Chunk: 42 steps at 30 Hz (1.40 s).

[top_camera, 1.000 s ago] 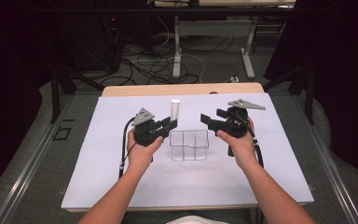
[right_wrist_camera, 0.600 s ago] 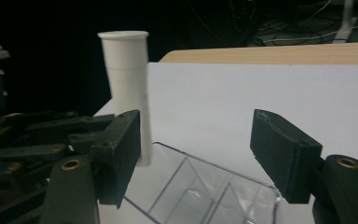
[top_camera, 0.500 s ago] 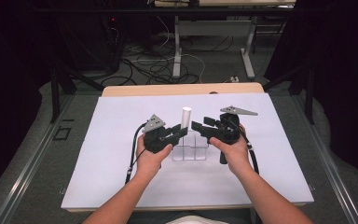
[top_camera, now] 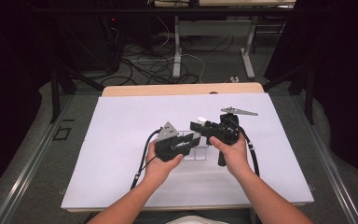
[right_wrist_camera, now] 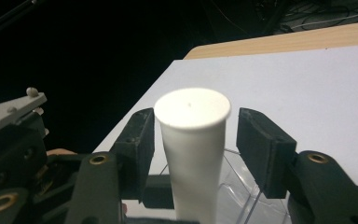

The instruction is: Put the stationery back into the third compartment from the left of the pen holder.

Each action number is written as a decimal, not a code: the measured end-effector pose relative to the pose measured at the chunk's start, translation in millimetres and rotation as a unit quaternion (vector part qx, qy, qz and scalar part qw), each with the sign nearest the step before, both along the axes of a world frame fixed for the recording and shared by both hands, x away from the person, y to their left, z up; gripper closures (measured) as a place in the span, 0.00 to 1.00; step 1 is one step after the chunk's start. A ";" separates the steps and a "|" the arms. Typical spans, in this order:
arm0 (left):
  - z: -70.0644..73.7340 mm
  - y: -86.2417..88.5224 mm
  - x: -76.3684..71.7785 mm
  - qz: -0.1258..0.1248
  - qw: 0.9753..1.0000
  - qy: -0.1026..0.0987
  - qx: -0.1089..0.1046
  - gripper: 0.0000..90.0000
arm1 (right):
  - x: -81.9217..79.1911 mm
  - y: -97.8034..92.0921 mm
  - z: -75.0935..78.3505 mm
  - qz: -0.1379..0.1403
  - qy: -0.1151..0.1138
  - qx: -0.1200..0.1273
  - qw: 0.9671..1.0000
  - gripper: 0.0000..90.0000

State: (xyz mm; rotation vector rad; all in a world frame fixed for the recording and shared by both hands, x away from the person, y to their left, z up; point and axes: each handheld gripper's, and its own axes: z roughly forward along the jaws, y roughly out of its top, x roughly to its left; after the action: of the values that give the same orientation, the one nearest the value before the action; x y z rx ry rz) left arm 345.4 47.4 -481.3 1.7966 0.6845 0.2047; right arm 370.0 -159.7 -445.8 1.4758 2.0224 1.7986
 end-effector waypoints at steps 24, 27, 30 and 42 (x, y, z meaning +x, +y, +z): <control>-2.7 -1.7 -1.0 -0.001 1.000 0.005 -0.002 0.79 | 0.6 -1.9 -1.5 0.007 0.009 -0.002 1.000 0.73; -2.5 -1.6 -1.1 0.000 1.000 0.004 -0.003 0.79 | 1.1 -1.7 -1.1 0.006 0.007 -0.003 1.000 0.73; -2.5 -1.5 -0.9 0.006 1.000 0.003 -0.004 0.78 | 1.4 -1.3 -0.6 0.009 0.003 -0.009 1.000 0.73; -0.7 5.3 3.2 0.027 1.000 0.008 -0.005 0.61 | 1.2 -0.8 3.5 -0.014 -0.026 -0.020 0.999 0.74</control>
State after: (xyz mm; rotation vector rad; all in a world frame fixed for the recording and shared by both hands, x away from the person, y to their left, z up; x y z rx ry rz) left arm 348.5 52.8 -482.0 1.7725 0.7444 0.2234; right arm 371.1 -160.4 -442.3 1.4237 1.9907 1.7578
